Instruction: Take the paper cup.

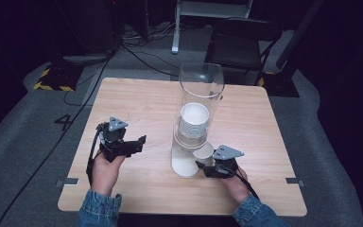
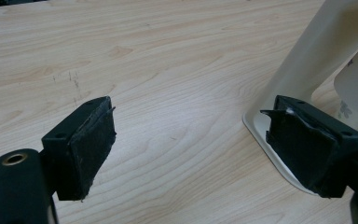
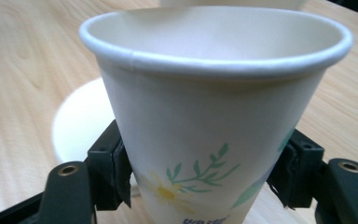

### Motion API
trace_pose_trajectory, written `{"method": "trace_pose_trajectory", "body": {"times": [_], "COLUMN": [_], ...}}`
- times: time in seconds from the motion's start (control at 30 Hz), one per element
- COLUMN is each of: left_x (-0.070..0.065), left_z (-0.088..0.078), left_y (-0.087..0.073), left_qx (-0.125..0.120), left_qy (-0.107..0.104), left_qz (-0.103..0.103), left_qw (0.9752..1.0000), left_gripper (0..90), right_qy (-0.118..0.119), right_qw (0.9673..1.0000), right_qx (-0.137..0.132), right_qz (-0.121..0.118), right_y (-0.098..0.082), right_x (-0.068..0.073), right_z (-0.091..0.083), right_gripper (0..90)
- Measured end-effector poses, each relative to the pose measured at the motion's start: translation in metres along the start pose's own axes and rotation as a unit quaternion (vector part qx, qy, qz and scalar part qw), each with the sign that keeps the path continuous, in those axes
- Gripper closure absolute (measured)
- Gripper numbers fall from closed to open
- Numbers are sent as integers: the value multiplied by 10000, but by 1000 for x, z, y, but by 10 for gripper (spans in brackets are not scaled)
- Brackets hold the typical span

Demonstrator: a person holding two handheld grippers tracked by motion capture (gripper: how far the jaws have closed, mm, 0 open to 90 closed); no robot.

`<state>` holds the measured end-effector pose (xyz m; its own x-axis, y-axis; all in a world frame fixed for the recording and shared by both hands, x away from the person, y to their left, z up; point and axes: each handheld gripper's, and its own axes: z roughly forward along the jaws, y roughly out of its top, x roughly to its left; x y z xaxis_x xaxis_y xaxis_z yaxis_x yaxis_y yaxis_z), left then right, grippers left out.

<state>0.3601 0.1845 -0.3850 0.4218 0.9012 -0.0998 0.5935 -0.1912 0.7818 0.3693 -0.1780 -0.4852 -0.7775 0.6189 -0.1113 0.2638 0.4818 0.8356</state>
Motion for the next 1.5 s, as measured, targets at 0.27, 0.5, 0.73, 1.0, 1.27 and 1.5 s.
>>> {"method": "trace_pose_trajectory", "body": {"times": [0.27,0.5,0.73,1.0,1.27,1.5], "left_x": [0,0,1,3,5,4], "left_z": [0,0,-2,-5,-8,-6], "left_y": [0,-1,-4,-10,-14,-15], "left_qx": [-8,-2,27,72,115,145], "left_qy": [10,14,51,104,133,118], "left_qz": [-10,-6,-25,-23,-63,-55], "left_qw": [10000,10000,10000,9999,9998,9998], "left_gripper": [152,153,153,153,153,153], "right_qy": [-348,-622,-909,-1085,-1353,-1230], "right_qw": [9992,9961,9901,9846,9796,9797], "right_qx": [-18,-362,-618,-645,-489,-134], "right_qz": [209,514,879,1211,1405,1578], "right_y": [-1,4,5,-3,-14,-25], "right_x": [-18,-42,-70,-97,-122,-135], "right_z": [-9,-26,-40,-42,-38,-29], "right_gripper": [332,330,330,328,326,322]}}
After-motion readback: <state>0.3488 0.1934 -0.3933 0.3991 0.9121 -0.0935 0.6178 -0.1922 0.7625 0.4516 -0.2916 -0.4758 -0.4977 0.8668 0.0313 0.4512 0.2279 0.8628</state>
